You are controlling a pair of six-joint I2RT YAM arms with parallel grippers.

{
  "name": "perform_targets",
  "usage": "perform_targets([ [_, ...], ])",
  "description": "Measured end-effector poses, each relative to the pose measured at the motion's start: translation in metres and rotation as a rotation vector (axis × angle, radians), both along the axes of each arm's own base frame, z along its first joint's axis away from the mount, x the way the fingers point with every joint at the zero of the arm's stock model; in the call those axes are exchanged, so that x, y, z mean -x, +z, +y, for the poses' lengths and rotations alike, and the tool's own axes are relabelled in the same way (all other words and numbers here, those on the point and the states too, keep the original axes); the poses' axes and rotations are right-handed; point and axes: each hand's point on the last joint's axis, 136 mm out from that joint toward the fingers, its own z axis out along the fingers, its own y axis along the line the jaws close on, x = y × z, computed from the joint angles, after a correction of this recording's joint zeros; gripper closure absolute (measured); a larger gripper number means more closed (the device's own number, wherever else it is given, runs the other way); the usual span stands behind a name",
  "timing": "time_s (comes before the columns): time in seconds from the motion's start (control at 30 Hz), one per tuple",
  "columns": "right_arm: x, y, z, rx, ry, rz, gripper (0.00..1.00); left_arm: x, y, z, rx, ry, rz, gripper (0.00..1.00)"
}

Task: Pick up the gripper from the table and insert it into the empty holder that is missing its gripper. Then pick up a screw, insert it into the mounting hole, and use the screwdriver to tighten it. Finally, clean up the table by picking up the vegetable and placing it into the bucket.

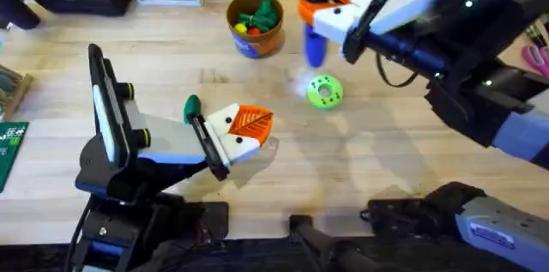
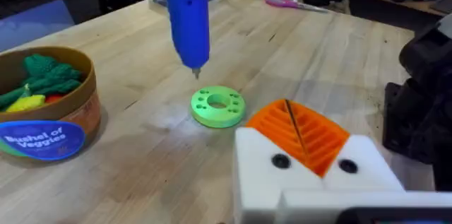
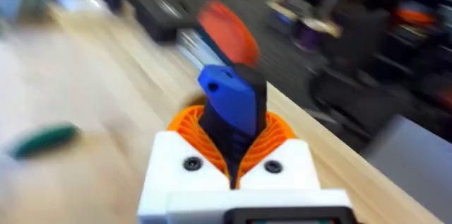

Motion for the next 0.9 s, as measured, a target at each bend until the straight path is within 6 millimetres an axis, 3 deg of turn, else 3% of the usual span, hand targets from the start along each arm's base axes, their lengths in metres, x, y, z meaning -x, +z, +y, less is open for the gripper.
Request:
perform_targets([
  [0.17,-0.031,-0.054,-0.056,0.392,-0.232,-0.038,0.973,0.0,0.0,0.0,0.0,0.0,0.0,0.997],
  [0.4,-0.048,-0.125,-0.123,0.911,-0.345,0.004,0.973,0.0,0.0,0.0,0.0,0.0,0.0,0.997],
  [0.53,-0.05,-0.158,-0.14,1.049,-0.331,0.065,0.973,0.0,0.0,0.0,0.0,0.0,0.0,0.997],
  [0.73,-0.049,-0.191,-0.144,1.112,-0.292,0.135,0.899,0.0,0.0,0.0,0.0,0.0,0.0,0.997],
  [0.8,-0.049,-0.194,-0.145,1.095,-0.308,0.162,0.764,0.0,0.0,0.0,0.0,0.0,0.0,0.997],
  [0.83,-0.048,-0.195,-0.146,1.083,-0.318,0.177,0.623,0.0,0.0,0.0,0.0,0.0,0.0,0.997],
  [0.9,-0.048,-0.196,-0.147,1.058,-0.339,0.196,0.434,0.0,0.0,0.0,0.0,0.0,0.0,0.997],
])
